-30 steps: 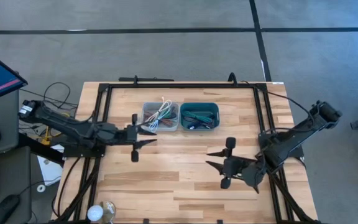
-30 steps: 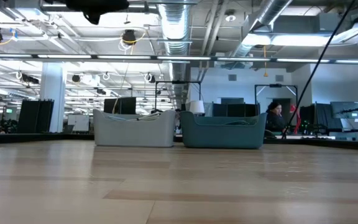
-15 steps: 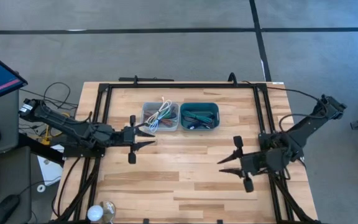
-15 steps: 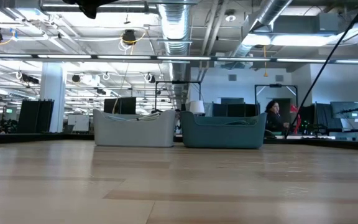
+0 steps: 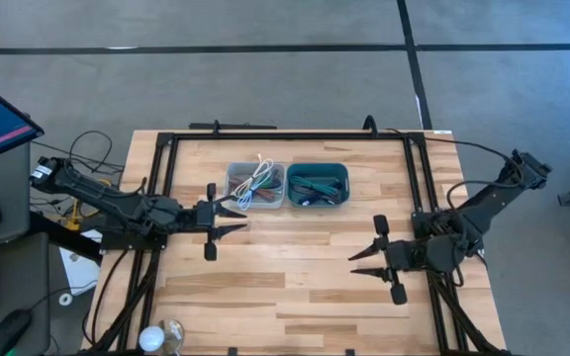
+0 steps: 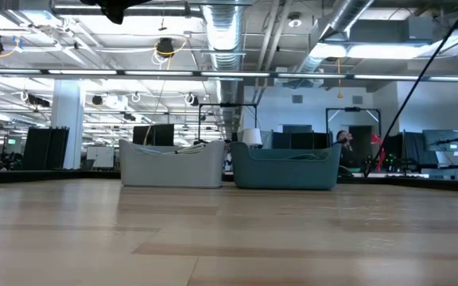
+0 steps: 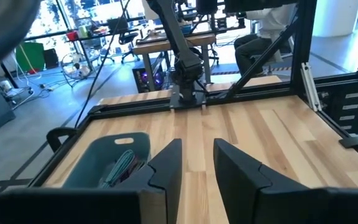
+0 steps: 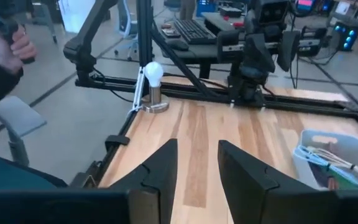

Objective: Pick & Place USB Port
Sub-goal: Return to Home Position

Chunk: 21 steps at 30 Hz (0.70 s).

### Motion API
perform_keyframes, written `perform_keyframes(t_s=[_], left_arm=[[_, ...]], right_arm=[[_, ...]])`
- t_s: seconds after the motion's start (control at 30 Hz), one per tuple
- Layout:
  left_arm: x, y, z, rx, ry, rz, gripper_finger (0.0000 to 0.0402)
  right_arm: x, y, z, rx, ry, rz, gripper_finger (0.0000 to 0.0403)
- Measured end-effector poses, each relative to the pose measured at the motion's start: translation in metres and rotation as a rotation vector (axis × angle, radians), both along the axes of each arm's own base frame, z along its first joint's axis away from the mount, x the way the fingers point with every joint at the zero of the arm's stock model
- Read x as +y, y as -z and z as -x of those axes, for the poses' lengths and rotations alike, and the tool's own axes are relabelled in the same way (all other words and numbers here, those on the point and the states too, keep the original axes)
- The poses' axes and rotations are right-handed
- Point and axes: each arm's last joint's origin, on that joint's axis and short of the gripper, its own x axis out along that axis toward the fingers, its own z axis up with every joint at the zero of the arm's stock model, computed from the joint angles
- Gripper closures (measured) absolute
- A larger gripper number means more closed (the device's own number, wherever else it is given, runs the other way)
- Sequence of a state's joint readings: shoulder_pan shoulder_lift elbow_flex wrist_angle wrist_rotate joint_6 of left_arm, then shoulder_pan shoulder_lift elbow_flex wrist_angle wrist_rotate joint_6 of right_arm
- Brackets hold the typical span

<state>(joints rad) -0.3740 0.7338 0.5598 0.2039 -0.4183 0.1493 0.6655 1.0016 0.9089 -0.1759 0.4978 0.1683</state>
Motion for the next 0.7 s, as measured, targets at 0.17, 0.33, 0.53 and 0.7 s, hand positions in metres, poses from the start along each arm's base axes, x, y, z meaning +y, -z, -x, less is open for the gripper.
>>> perform_keyframes(t_s=[0.17, 0.33, 0.53, 0.7], left_arm=[[0.0, -0.003, 0.0, -0.028, 0.028, 0.038, 0.0309], [0.0, -0.01, -0.001, -0.101, 0.185, 0.018, 0.0309], [0.014, -0.015, -0.004, -0.153, 0.147, 0.014, 0.0309], [0.036, -0.017, -0.008, -0.176, 0.097, 0.002, 0.0309]], right_arm=[[-0.003, -0.005, -0.004, -0.056, -0.01, 0.069, 0.0295], [-0.021, -0.015, -0.019, -0.152, -0.207, 0.064, 0.0294], [-0.054, -0.017, -0.034, -0.174, -0.265, 0.034, 0.0294], [-0.078, -0.021, -0.039, -0.216, -0.269, 0.022, 0.0294]])
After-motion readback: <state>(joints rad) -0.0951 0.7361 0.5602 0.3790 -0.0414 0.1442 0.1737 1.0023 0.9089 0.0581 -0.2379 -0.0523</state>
